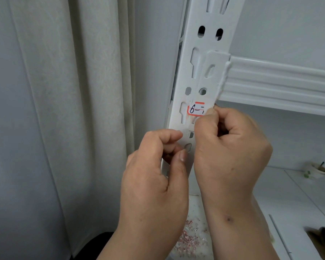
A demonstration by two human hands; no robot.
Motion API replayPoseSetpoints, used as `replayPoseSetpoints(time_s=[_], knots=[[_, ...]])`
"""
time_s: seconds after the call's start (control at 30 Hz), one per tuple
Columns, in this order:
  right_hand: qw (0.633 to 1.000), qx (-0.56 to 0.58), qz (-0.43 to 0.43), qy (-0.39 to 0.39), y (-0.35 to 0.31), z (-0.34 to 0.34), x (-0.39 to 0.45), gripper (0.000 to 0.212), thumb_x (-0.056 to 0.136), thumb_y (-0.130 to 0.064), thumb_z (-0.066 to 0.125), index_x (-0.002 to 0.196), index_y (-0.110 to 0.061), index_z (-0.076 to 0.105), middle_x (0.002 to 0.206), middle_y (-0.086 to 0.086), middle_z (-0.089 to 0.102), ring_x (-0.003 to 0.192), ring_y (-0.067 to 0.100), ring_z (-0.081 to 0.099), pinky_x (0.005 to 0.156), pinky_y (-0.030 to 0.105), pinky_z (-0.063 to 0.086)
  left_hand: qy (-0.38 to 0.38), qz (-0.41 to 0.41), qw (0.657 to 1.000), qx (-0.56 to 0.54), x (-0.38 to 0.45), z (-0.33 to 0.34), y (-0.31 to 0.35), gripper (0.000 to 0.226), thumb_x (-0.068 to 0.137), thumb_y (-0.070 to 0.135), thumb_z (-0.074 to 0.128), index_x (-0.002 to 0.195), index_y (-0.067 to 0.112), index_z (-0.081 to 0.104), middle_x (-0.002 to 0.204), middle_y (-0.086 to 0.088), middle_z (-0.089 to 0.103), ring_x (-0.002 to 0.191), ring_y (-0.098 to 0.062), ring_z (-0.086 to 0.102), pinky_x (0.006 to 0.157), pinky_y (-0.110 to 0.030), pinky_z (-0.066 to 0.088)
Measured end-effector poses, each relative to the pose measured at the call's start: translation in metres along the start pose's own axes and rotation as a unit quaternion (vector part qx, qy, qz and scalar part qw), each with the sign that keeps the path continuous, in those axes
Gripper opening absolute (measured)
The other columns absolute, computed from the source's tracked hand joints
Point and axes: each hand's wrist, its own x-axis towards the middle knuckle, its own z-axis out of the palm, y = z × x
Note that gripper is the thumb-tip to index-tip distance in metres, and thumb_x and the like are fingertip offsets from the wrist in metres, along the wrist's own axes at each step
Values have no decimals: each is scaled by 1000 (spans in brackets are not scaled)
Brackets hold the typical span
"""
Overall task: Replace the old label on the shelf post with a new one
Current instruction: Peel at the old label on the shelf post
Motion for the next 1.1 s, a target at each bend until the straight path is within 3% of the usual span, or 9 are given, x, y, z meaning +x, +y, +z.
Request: replayPoseSetpoints(time_s=[0.1,0.2,0.33,0.5,0.6,0.93,1.1], knots=[[999,-25,-30,7,0,0,0,27,78,-15,52,54,-5,60,50,3,52,51,20,48,54,33,45,0,-1,1000,-3,-1,0,0,27,83,27,58,99,47,51,93,30,63,93,-2,60,79,-6,41],[999,-29,-35,-4,2,-2,0,29,79,-12,50,52,-5,53,48,2,45,50,19,40,54,29,37,0,4,1000,-5,-1,-1,2,27,83,27,58,98,48,51,93,30,62,93,-2,60,80,-7,41],[999,10,-2,-36,1,-7,-6,30,82,-20,46,72,-8,72,56,0,54,56,14,45,58,25,39,-1,14,1000,-8,-2,-3,3,31,84,25,59,100,49,50,92,28,63,93,-4,61,81,-10,43],[999,18,27,-31,-3,-5,-6,24,81,-25,54,80,-14,75,62,1,63,59,18,57,61,35,49,-1,14,1000,-4,-2,-2,1,30,83,25,59,99,49,50,91,29,63,93,-2,61,79,-9,42],[999,-1,10,-34,-1,-6,-4,25,83,-23,54,85,-13,76,62,1,63,59,18,56,61,34,49,-2,15,1000,-1,-1,-1,0,29,83,26,59,99,49,50,91,29,63,92,-1,61,75,-12,44],[992,-51,-116,-7,9,-3,-2,24,83,-7,53,61,-2,62,51,3,47,47,21,42,50,36,42,-2,9,1000,-2,-1,0,0,24,83,27,59,98,45,52,93,30,62,92,1,60,74,-14,44],[996,-13,-82,-36,10,-7,-2,27,85,-12,49,73,-2,71,58,-5,47,57,12,42,60,31,43,1,17,1000,-2,-1,-3,3,28,84,26,60,100,48,50,92,30,63,92,-4,61,81,-11,43]])
